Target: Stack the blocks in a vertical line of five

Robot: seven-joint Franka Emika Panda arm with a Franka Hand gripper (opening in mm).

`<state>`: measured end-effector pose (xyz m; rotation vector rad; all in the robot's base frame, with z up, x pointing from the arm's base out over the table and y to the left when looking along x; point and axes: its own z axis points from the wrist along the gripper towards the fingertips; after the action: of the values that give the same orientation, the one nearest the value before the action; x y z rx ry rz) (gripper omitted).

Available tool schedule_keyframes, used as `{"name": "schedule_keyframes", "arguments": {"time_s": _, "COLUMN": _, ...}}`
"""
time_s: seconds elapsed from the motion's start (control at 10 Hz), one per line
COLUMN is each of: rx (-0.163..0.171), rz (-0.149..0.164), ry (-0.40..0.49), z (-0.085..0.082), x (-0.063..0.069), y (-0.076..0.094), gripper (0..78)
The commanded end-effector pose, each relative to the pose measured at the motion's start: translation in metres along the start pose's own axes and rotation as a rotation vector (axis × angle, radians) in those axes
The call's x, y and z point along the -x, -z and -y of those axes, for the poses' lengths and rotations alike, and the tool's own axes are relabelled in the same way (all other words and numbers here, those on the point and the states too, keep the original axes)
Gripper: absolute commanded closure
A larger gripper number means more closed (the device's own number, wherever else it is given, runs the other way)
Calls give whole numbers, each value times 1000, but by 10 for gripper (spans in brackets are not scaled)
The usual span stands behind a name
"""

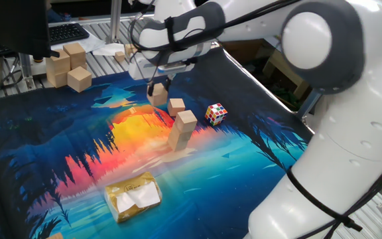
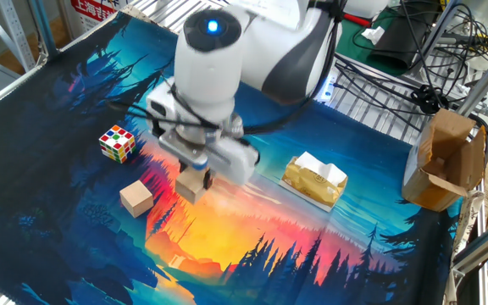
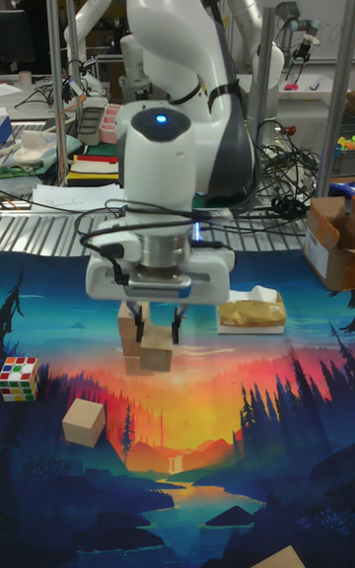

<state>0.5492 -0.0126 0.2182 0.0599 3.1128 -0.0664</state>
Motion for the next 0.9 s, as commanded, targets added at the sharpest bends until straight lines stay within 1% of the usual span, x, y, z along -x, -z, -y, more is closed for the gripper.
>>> {"name": "schedule_keyframes", "arguments": {"time_s": 0.1, "rx": -2, "rz": 12, "ry": 43, "z": 15, "x": -15, "y": 23, "gripper": 763}}
{"name": "schedule_keyframes", "arguments": {"time_s": 0.2, "rx": 0, "rz": 17, "ry": 22, "z": 15, "x": -15, "y": 23, "gripper": 763}}
{"name": "schedule_keyframes", "arguments": {"time_s": 0.3, "rx": 3, "rz": 42, "ry": -8, "z": 15, "x": -15, "y": 23, "gripper": 763}}
{"name": "schedule_keyframes", "arguments": {"time_s": 0.5, "rx": -1, "rz": 47, "ry": -15, "z": 15, "x": -15, "y": 23, "gripper": 763}}
{"name": "schedule_keyframes", "arguments": {"time_s": 0.8, "rx": -9, "rz": 10, "ry": -5, "z": 15, "x": -15, "y": 23, "gripper": 763}}
{"name": "schedule_keyframes", "arguments": {"time_s": 0.9, "rx": -8, "rz": 5, "ry": 3, "z": 15, "x": -15, "y": 23, "gripper": 763}}
